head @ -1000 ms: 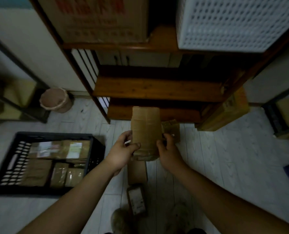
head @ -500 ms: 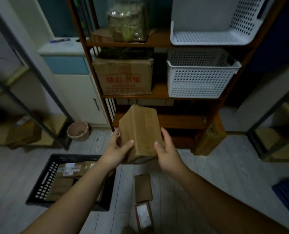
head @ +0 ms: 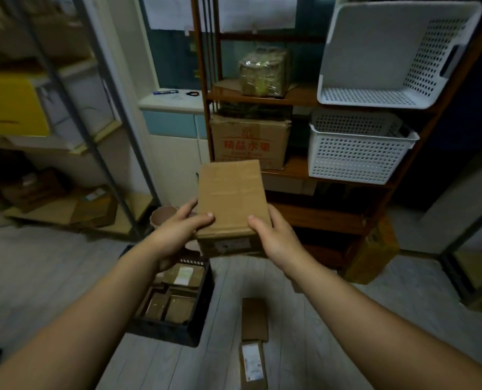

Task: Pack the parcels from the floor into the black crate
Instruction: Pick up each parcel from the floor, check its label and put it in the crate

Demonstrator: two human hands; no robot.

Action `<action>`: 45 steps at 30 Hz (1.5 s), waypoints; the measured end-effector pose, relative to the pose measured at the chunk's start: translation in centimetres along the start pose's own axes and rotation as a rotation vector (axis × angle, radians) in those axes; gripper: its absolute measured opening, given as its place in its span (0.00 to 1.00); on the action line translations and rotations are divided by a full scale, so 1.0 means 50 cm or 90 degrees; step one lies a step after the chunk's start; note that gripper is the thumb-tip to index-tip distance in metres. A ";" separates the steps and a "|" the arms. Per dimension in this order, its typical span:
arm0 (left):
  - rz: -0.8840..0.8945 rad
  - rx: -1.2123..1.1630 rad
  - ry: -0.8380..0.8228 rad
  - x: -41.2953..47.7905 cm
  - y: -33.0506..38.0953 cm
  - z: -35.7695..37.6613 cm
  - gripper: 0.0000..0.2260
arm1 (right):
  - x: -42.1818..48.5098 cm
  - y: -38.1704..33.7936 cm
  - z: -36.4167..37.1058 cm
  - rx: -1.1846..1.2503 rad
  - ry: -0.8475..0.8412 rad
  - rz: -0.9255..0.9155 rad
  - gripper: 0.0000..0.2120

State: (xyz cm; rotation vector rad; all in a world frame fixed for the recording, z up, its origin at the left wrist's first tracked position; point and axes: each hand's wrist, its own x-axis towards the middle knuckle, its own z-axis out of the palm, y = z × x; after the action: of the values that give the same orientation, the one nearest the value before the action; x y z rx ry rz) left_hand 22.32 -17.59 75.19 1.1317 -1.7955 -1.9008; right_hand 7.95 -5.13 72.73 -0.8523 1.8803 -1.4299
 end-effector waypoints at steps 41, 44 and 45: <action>-0.128 0.382 -0.232 0.463 -0.247 -0.793 0.25 | 0.379 0.170 0.834 -0.428 -0.158 0.085 0.37; -0.139 0.399 -0.269 0.513 -0.353 -0.838 0.28 | 0.382 0.246 0.922 -0.422 -0.143 0.139 0.36; -0.142 0.404 -0.279 0.529 -0.395 -0.853 0.28 | 0.385 0.277 0.951 -0.425 -0.145 0.154 0.35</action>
State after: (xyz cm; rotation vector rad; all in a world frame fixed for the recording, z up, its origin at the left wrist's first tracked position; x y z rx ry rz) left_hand 40.92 -62.28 51.46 1.1988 -2.7534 -1.8496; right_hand 32.28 -44.69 46.97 -0.9904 2.2085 -0.5223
